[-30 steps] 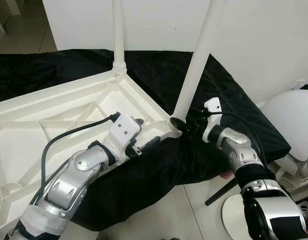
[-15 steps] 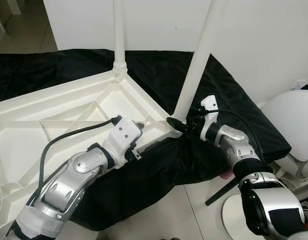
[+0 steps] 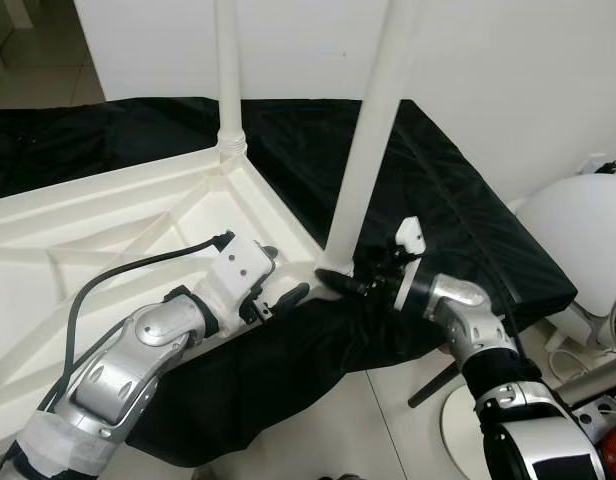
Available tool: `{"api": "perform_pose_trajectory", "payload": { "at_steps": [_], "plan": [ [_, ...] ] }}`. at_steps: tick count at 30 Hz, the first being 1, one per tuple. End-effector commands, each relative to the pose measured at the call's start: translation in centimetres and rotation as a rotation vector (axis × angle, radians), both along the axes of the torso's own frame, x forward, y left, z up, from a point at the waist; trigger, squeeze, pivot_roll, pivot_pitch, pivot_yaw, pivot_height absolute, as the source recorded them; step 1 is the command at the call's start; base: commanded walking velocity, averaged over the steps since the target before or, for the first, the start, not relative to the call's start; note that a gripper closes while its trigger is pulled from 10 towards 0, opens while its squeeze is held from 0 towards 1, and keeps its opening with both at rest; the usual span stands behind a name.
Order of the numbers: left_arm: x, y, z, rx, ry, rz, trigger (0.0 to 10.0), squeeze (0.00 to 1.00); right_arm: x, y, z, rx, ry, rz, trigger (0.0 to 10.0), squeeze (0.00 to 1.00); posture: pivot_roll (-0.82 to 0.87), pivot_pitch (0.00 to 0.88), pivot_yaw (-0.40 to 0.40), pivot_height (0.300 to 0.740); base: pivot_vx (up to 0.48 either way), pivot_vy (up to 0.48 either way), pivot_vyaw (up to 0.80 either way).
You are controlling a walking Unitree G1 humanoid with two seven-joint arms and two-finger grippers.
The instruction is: Building children table
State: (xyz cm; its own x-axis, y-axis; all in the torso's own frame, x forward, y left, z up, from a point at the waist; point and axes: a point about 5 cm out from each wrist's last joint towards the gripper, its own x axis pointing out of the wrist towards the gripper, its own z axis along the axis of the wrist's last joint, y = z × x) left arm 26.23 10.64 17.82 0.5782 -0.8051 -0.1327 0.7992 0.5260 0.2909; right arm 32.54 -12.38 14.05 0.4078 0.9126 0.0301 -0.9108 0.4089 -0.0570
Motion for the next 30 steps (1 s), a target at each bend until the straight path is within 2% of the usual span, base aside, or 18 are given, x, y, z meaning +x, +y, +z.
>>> {"api": "perform_pose_trajectory", "payload": {
  "at_steps": [1,5,8,11,14,18,21,30],
  "plan": [
    [-0.4,0.1,-0.1,0.019,0.024,-0.06,10.0,0.0,-0.9,0.6,-0.6,-0.012,0.027,0.057,10.0,0.0,0.07,0.111,-0.046,0.74,0.0,0.0,0.0],
    [-0.5,0.4,-0.2,0.029,0.028,-0.061,10.0,0.0,-1.5,0.7,-0.7,-0.005,0.025,0.063,10.0,0.0,0.07,0.113,-0.042,0.74,0.0,0.0,0.0],
    [-0.7,1.0,-0.3,0.051,0.033,-0.059,10.0,0.0,-1.9,0.3,-0.8,0.014,0.005,-0.018,10.0,0.0,0.07,0.106,-0.039,0.74,0.0,0.0,0.0],
    [-0.8,1.1,-0.3,0.052,0.034,-0.051,10.0,0.0,-1.9,0.2,-0.7,0.027,-0.005,-0.05,10.0,0.0,0.07,0.104,-0.037,0.74,0.0,0.0,0.0],
    [-0.8,1.4,-0.6,0.035,0.038,-0.013,10.0,0.0,-1.6,0.3,-0.2,0.092,-0.034,-0.167,10.0,0.0,0.07,0.096,-0.033,0.74,0.0,0.0,0.0],
    [-0.9,1.4,-0.7,0.034,0.039,-0.004,10.0,0.0,-1.5,0.3,0.0,0.112,-0.046,-0.213,10.0,0.0,0.07,0.096,-0.033,0.74,0.0,0.0,0.0],
    [-0.5,0.8,-1.0,0.006,0.014,0.051,10.0,0.0,-1.1,0.8,0.7,0.149,-0.062,-0.295,10.0,0.0,0.07,0.084,-0.039,0.74,0.0,0.0,0.0],
    [-0.4,-0.4,-1.1,-0.04,-0.011,0.099,10.0,0.0,-0.8,1.4,1.2,0.127,-0.093,-0.324,10.0,0.0,0.09,0.066,-0.057,0.74,0.0,0.0,0.0]
  ]
}}
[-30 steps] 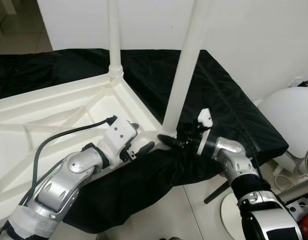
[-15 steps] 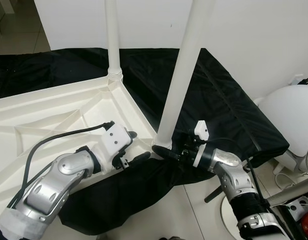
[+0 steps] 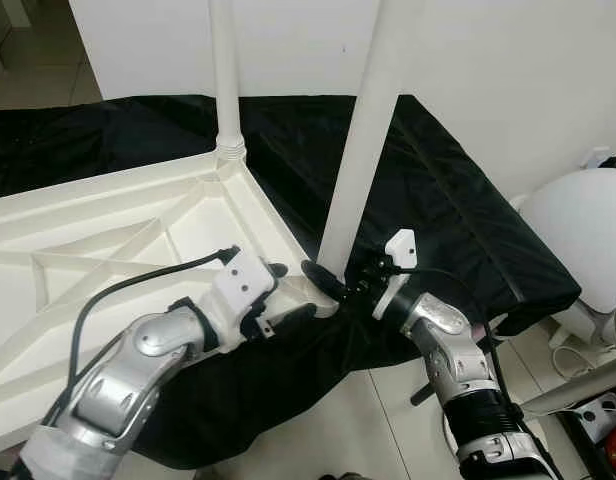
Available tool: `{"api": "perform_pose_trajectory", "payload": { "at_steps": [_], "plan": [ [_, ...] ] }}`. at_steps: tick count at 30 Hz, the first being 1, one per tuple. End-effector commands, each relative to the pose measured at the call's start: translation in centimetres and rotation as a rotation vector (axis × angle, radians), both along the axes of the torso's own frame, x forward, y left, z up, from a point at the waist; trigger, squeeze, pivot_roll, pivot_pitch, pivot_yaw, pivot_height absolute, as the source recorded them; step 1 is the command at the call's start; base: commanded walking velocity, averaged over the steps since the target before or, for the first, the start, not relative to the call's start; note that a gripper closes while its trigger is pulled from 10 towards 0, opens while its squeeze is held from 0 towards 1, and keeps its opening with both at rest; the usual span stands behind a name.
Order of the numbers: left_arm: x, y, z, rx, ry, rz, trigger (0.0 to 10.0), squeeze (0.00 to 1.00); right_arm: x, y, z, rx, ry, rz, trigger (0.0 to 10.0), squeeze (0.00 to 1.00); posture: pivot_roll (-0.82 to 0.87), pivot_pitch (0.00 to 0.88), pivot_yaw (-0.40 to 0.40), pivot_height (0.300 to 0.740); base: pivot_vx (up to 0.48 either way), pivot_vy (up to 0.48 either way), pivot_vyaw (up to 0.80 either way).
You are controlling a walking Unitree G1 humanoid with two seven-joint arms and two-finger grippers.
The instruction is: Building children table
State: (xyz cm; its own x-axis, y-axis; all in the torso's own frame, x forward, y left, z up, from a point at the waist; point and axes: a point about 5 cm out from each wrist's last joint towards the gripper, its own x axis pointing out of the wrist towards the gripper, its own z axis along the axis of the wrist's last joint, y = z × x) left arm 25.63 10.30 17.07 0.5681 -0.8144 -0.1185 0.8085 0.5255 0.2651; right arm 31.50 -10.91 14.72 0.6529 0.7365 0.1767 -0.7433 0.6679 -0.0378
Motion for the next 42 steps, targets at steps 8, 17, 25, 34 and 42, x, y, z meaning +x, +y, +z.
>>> {"api": "perform_pose_trajectory", "payload": {
  "at_steps": [8,17,25,34,42],
  "plan": [
    [1.1,-0.3,-0.8,-0.054,0.049,0.207,10.0,0.0,0.3,0.1,0.1,-0.07,-0.027,-0.053,0.0,0.0,0.08,0.064,-0.068,0.74,0.0,0.0,0.0],
    [2.2,-0.5,-0.2,-0.11,0.042,0.231,10.0,0.0,0.3,-0.3,-0.4,-0.054,0.004,-0.118,0.0,0.0,0.08,0.054,-0.064,0.74,0.0,0.0,0.0],
    [3.7,-1.2,0.2,-0.122,0.027,0.217,10.0,0.0,0.2,-0.5,-0.5,0.002,0.024,-0.248,10.0,0.0,0.05,0.047,-0.05,0.74,0.0,0.0,0.0],
    [4.6,-2.0,0.4,-0.156,0.03,0.23,10.0,0.0,0.3,-0.6,-0.6,0.049,0.032,-0.407,10.0,0.0,0.02,0.032,-0.03,0.74,0.0,0.0,0.0],
    [5.4,-2.2,0.6,-0.161,0.0,0.261,10.0,0.0,-0.4,0.2,0.8,0.109,-0.003,-0.632,10.0,0.0,0.01,0.027,-0.025,0.74,0.0,0.0,0.0]
  ]
}}
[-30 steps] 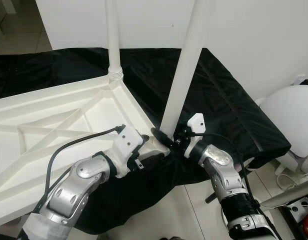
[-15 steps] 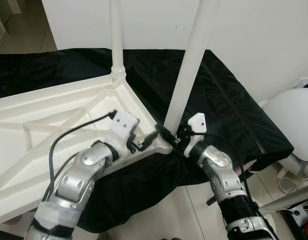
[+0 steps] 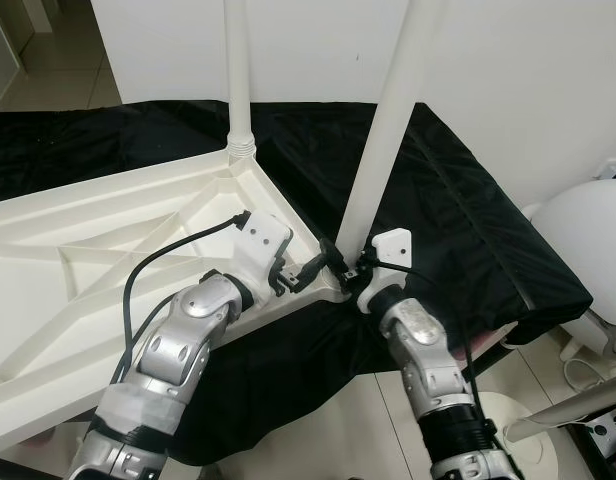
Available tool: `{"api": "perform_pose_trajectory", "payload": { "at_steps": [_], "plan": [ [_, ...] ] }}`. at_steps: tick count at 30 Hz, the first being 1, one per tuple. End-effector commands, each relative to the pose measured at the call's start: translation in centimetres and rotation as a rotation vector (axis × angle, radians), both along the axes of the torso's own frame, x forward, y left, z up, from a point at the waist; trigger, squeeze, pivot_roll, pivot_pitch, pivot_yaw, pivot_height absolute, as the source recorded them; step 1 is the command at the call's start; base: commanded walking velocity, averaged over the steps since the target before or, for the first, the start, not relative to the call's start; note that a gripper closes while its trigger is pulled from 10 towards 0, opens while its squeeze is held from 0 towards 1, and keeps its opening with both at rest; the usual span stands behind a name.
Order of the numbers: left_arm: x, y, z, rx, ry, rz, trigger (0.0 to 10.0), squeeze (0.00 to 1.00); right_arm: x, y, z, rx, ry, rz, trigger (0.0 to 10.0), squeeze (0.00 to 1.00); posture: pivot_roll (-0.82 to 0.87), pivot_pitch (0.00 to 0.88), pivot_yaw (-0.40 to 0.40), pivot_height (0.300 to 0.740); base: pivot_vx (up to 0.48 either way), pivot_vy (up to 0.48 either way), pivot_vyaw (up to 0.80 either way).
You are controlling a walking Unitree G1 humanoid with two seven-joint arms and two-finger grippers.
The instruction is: Building children table
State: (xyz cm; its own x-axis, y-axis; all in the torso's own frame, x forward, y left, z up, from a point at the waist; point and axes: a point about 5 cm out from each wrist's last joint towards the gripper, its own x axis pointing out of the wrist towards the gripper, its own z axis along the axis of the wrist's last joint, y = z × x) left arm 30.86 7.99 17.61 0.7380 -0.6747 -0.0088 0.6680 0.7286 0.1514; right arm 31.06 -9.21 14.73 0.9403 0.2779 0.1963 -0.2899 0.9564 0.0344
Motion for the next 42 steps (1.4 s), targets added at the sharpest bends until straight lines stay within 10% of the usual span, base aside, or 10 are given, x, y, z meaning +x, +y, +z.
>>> {"api": "perform_pose_trajectory", "payload": {
  "at_steps": [1,16,17,24,25,42],
  "plan": [
    [0.3,0.2,0.1,-0.003,-0.018,0.049,10.0,0.0,0.1,-1.7,1.1,0.063,-0.029,-0.183,10.0,0.0,0.01,0.028,-0.022,0.74,0.0,0.0,0.0],
    [0.7,0.7,0.0,0.0,-0.032,0.064,10.0,0.0,-0.6,-1.1,1.1,0.064,-0.02,-0.212,10.0,0.1,0.01,0.027,-0.016,0.74,0.0,0.0,0.0],
    [0.4,0.7,0.1,-0.009,-0.03,0.027,10.0,0.0,-0.5,-1.2,1.1,0.065,-0.024,-0.198,10.0,1.0,0.01,0.027,-0.016,0.74,0.0,0.0,0.0],
    [-2.0,0.7,-0.3,0.024,-0.023,-0.156,10.0,0.0,-0.4,-1.4,1.8,0.012,-0.056,-0.14,10.0,1.0,0.03,0.041,-0.022,0.74,0.0,0.0,0.0],
    [-2.7,0.7,-0.4,0.033,-0.021,-0.202,10.0,0.0,-0.3,-1.5,1.9,0.011,-0.055,-0.111,10.0,0.0,0.03,0.048,-0.024,0.74,0.0,0.0,0.0],
    [-6.3,1.4,0.4,0.032,0.011,-0.412,10.0,0.0,1.0,-3.2,0.5,-0.237,0.021,0.296,10.0,0.0,0.04,0.077,-0.033,0.74,0.0,0.0,0.0]
  ]
}}
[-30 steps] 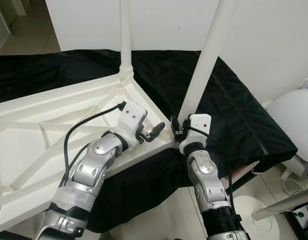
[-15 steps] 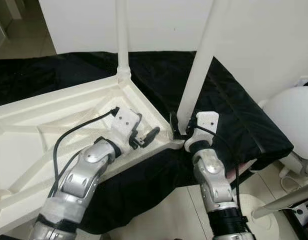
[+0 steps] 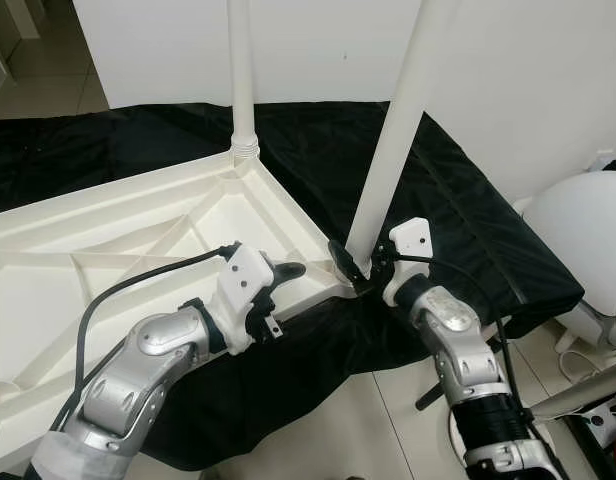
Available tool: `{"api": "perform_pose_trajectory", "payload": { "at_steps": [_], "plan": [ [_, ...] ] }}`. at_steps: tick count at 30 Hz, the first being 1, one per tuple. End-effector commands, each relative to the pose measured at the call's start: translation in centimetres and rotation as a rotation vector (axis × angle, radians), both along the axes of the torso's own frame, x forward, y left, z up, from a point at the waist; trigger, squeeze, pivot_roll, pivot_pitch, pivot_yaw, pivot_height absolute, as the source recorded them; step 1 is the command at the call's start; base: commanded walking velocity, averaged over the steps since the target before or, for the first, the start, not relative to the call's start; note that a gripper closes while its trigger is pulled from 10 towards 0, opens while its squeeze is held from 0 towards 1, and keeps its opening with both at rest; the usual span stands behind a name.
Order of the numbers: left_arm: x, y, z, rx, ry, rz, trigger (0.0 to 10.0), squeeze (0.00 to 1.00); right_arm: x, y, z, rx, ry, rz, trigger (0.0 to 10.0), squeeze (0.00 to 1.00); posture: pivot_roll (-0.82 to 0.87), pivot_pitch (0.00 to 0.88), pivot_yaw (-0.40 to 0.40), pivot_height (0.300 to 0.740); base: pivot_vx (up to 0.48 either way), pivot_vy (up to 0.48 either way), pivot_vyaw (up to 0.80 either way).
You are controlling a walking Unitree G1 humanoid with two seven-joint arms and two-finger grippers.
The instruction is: Building children table
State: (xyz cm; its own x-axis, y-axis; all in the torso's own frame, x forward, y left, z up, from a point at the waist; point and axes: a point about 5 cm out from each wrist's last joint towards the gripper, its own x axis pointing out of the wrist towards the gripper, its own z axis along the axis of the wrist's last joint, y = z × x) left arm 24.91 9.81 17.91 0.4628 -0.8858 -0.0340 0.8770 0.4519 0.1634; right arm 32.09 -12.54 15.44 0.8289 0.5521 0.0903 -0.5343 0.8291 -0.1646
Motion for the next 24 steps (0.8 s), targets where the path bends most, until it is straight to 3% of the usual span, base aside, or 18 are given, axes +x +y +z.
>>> {"api": "perform_pose_trajectory", "payload": {
  "at_steps": [1,14,15,16,17,19,20,21,24],
  "plan": [
    [-0.4,-0.4,0.1,0.005,0.005,-0.064,10.0,0.0,0.0,0.1,-0.2,-0.011,0.01,0.025,10.0,0.0,0.04,0.077,-0.033,0.74,0.0,0.0,0.0],
    [-0.3,-0.7,0.3,0.017,0.004,-0.075,10.0,0.0,1.1,0.0,-0.2,-0.063,0.006,0.091,9.7,0.0,0.03,0.082,-0.023,0.74,0.0,0.0,0.0],
    [-0.4,-1.0,0.1,0.019,0.006,-0.075,10.0,0.0,1.3,-0.1,-0.1,-0.067,0.004,0.1,4.4,0.0,0.03,0.082,-0.023,0.74,0.0,0.0,0.0],
    [-0.4,-1.0,0.1,0.019,0.006,-0.075,10.0,0.0,1.3,-0.1,-0.1,-0.067,0.004,0.1,4.4,0.0,0.03,0.082,-0.023,0.74,0.0,0.0,0.0],
    [-0.4,-1.2,-0.1,0.022,0.008,-0.074,10.0,0.0,1.4,-0.1,0.0,-0.07,-0.002,0.109,3.5,0.0,0.03,0.084,-0.02,0.74,0.0,0.0,0.0],
    [-0.5,-1.3,-0.2,0.023,0.01,-0.073,10.0,0.0,1.4,-0.1,0.0,-0.071,-0.005,0.116,3.5,0.0,0.03,0.084,-0.02,0.74,0.0,0.0,0.0],
    [-0.5,-1.4,-0.4,0.026,0.011,-0.071,10.0,0.0,1.4,-0.1,0.1,-0.071,-0.008,0.12,2.5,0.0,0.03,0.085,-0.018,0.74,0.0,0.0,0.0],
    [-0.5,-1.5,-0.4,0.027,0.011,-0.069,10.0,0.0,1.5,-0.1,0.1,-0.07,-0.008,0.124,0.6,0.0,0.03,0.085,-0.019,0.74,0.0,0.0,0.0],
    [-0.5,-1.6,-0.4,0.025,0.01,-0.067,10.0,0.0,1.5,-0.1,0.1,-0.068,-0.006,0.125,0.0,0.0,0.03,0.085,-0.019,0.74,0.0,0.0,0.0]
  ]
}}
